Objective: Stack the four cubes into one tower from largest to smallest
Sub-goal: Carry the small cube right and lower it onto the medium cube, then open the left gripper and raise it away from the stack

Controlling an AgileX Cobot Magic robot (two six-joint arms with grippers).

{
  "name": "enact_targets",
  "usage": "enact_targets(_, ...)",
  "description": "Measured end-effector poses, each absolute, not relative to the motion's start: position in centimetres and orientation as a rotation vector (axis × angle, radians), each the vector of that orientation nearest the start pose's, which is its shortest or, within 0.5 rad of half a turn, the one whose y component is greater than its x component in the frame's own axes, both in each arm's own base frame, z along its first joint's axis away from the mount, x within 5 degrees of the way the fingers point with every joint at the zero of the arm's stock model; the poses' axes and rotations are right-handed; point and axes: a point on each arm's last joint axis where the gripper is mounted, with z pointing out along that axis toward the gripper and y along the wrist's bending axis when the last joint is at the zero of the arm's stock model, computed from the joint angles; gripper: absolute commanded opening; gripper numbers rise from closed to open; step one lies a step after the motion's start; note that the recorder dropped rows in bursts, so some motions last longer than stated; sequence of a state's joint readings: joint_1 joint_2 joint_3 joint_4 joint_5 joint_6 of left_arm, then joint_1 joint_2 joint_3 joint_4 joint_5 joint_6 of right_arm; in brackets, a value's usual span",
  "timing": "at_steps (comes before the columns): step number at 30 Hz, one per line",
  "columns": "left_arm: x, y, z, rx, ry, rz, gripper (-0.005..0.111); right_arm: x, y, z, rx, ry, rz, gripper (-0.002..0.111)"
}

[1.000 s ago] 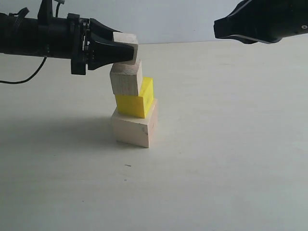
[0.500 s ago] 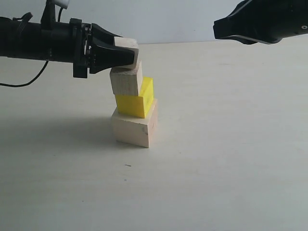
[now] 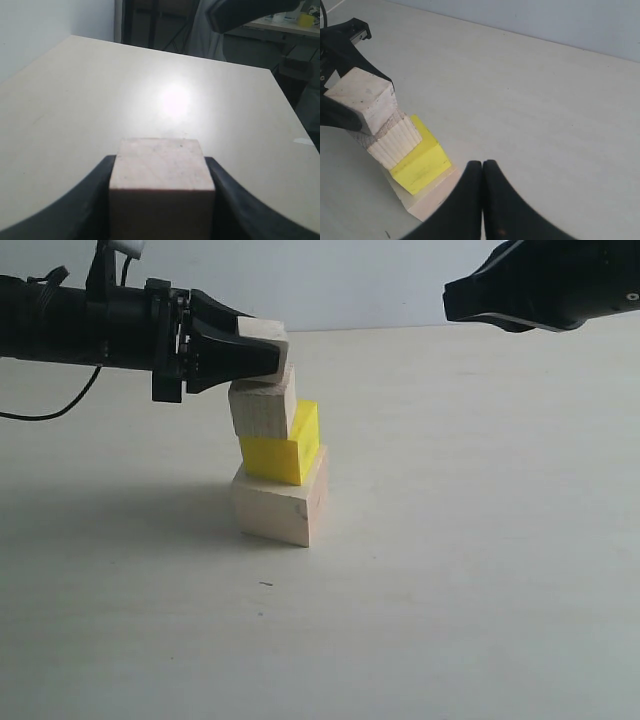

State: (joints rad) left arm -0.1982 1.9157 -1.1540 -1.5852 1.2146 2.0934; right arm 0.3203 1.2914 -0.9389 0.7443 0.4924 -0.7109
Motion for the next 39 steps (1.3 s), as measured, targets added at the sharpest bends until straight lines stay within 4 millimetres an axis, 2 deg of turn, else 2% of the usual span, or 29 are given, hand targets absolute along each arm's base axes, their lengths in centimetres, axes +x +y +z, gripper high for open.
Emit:
enact_targets(5, 34.3, -15.6, 21.7, 1.217, 1.503, -1.124, 0.055, 25.3, 11.5, 30.9, -0.563, 2.149, 0.523, 0.0)
enact_targets(9, 34.1, -15.6, 21.5, 1.245, 1.512, -1.119, 0.067, 25.3, 11.5, 30.9, -0.563, 2.149, 0.523, 0.0)
enact_targets(31, 34.4, -15.6, 21.7, 1.198, 1.51, -1.13, 0.068, 25.3, 11.5, 30.9, -0.566, 2.151, 0.525, 0.0)
enact_targets(34, 34.3, -15.6, 22.1, 1.2, 1.5, -1.123, 0.068, 25.3, 11.5, 30.9, -0.566, 2.151, 0.525, 0.0)
enact_targets(39, 33.7, -15.5, 24.0, 1.213, 1.453, -1.09, 0.068, 25.3, 11.5, 30.9, -0.566, 2.151, 0.525, 0.0)
